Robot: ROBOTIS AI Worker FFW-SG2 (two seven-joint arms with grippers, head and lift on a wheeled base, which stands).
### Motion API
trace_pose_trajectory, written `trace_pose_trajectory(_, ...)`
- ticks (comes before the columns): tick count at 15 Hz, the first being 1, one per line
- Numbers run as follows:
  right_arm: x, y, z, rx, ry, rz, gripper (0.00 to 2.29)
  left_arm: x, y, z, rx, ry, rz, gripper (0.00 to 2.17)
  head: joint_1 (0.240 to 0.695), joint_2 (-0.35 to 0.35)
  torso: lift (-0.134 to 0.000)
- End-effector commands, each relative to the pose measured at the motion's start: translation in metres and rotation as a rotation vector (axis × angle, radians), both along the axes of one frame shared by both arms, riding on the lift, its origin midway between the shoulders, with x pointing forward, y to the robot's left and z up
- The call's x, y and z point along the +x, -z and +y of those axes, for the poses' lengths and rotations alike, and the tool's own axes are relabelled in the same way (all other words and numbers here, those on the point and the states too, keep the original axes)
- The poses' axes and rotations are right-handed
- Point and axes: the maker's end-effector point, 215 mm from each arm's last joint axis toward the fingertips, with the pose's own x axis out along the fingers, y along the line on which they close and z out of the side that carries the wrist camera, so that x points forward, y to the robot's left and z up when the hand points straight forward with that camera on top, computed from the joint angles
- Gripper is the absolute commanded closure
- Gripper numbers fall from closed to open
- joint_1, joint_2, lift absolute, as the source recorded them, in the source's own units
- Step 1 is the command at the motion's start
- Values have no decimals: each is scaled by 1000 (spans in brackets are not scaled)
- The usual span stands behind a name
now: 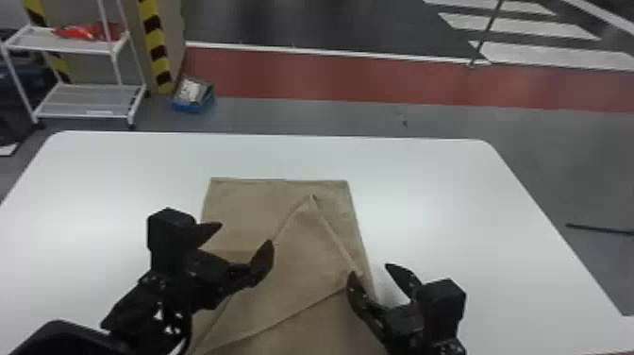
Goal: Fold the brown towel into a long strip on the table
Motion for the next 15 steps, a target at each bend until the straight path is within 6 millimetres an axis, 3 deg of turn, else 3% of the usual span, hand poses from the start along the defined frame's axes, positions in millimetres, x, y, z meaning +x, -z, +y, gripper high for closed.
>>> trace_pose_trajectory(1,-3,6,-1,-8,-3,18,383,1,-1,1,-2,1,-5,33,695,-145,-123)
trace_pose_trajectory(8,0,-7,6,-5,-14,-2,410,3,4,-5,-1,12,3,33,695,-145,-123)
trace_pose_trajectory(11,1,-1,9,-14,-21,29,427,3,5,-6,-2,13,5,33,695,-142,-123)
trace_pose_trajectory(15,3,5,13,-13,-34,60,616,4,5,-5,-4,21,9,39,695,-137,-123)
